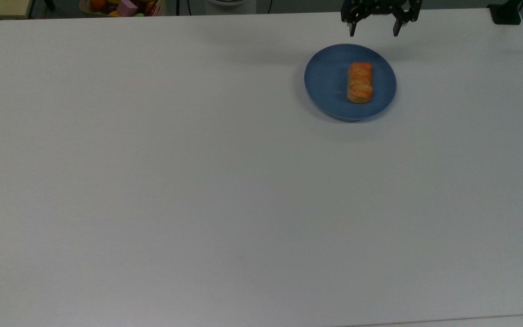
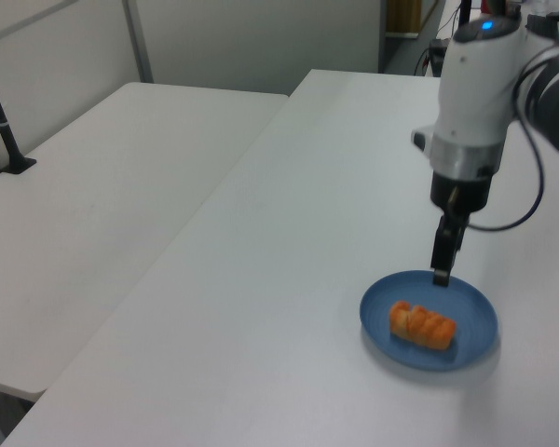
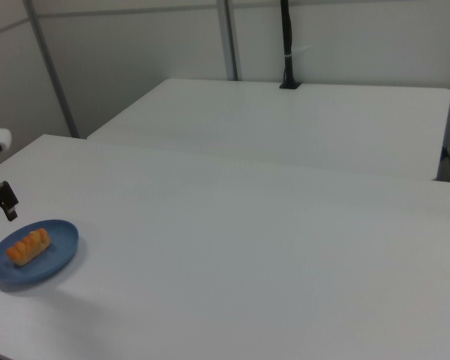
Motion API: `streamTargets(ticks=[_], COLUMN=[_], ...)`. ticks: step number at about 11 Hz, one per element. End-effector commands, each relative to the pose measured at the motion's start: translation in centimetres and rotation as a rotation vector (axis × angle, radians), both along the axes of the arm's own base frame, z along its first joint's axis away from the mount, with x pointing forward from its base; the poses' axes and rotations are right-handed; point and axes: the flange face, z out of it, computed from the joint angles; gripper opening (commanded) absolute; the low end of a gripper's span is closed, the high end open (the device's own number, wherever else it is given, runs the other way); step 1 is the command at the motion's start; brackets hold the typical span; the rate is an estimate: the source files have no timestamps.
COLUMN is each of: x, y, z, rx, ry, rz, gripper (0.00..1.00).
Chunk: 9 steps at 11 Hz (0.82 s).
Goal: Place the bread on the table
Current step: 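Lower the open gripper around the bread roll and close it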
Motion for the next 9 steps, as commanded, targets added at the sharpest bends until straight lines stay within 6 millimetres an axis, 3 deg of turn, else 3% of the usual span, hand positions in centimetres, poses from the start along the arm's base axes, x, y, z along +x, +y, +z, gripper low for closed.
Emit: streamTargets(ticks=[1, 9], x=[0.3, 2.5], y=[0.4, 0.1], z=[-4.7, -11.5], rx=[0.038, 0.003], ry=[0.006, 0.024], rz=[-0.045, -0.086], gripper=[1.00, 1.00])
